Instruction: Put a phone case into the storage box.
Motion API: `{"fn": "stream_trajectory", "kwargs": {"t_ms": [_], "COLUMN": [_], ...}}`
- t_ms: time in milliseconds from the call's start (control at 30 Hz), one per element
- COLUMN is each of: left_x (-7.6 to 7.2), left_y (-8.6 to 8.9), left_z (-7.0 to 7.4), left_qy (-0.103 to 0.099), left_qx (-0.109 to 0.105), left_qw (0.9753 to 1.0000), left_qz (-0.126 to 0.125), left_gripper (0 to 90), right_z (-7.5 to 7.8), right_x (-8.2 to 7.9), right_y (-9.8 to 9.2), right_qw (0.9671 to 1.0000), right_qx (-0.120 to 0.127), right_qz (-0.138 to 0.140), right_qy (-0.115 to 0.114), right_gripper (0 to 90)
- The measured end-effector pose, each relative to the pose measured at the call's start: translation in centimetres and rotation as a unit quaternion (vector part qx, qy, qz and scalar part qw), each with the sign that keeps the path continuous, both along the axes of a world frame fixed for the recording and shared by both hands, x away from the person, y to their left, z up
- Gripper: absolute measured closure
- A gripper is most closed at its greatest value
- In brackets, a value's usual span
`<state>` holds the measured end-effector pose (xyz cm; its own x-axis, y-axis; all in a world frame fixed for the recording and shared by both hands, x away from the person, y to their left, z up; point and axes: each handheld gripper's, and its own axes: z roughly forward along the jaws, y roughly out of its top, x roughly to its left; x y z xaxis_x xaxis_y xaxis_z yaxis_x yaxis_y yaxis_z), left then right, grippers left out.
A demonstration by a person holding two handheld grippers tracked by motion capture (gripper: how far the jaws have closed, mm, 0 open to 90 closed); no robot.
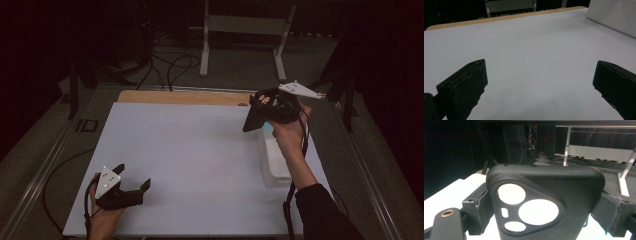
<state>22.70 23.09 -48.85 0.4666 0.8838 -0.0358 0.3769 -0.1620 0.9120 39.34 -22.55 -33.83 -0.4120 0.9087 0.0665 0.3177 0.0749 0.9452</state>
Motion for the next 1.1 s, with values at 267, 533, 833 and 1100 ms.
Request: {"fn": "stream_trajectory", "kwargs": {"t_ms": [267,533,833,1100], "left_x": [0.0,0.0,0.0,0.0], "left_y": [0.0,0.0,0.0,-0.1], "left_z": [0.0,0.0,0.0,0.0], "left_qy": [0.000,0.000,0.001,0.000], "left_qx": [-0.001,-0.003,-0.002,-0.001], "left_qw": [1.0000,1.0000,1.0000,1.0000], "left_qz": [0.001,0.001,0.000,-0.002], "left_gripper": [0.0,0.0,0.0,0.0], "right_z": [0.0,-0.5,-1.0,-1.3], "right_x": [0.9,1.8,2.6,3.0], "right_y": [-1.2,-2.5,-3.9,-4.5], "right_qw": [0.9996,0.9983,0.9959,0.9941], "right_qx": [-0.007,-0.010,-0.015,-0.028], "right_qz": [-0.028,-0.056,-0.088,-0.103], "right_qy": [0.003,0.010,0.019,0.022], "right_gripper": [13.7,13.7,13.7,13.7]}}
